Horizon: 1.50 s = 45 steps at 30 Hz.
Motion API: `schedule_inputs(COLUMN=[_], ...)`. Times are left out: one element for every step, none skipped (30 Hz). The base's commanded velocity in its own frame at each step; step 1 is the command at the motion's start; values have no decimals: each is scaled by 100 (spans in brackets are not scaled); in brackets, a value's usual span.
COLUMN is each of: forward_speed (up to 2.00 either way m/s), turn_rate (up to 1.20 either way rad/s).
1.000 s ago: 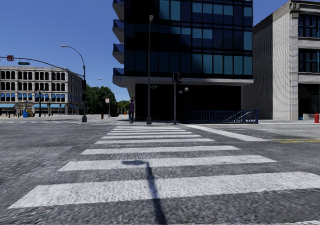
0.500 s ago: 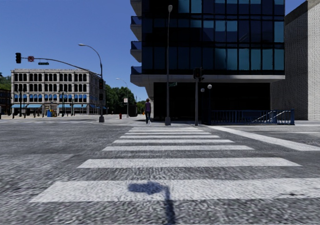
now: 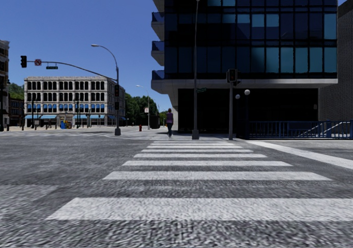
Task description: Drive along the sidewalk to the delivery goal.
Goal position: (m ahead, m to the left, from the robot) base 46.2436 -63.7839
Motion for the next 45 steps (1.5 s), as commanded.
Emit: schedule_inputs(forward_speed=[200, 200, 200, 200, 200, 200, 200, 200, 200, 200, 200, 200, 200, 200, 200, 200, 200, 200, 200, 200, 200, 200, 200, 200, 200, 200, 200, 200, 200, 200, 200, 200, 200, 200, 200, 200, 200, 200, 200, 200, 200, 200, 200, 200, 200], turn_rate=[0, 0, 0, 0, 0, 0, 0, 0, 0, 0, 0, 0, 0, 0, 0, 0, 0, 0, 0, 0, 0, 0, 0, 0, 0, 0, 0, 0, 0, 0, 0, 0, 0, 0, 0, 0, 0, 0, 0, 0, 0, 0, 0, 0, 0])
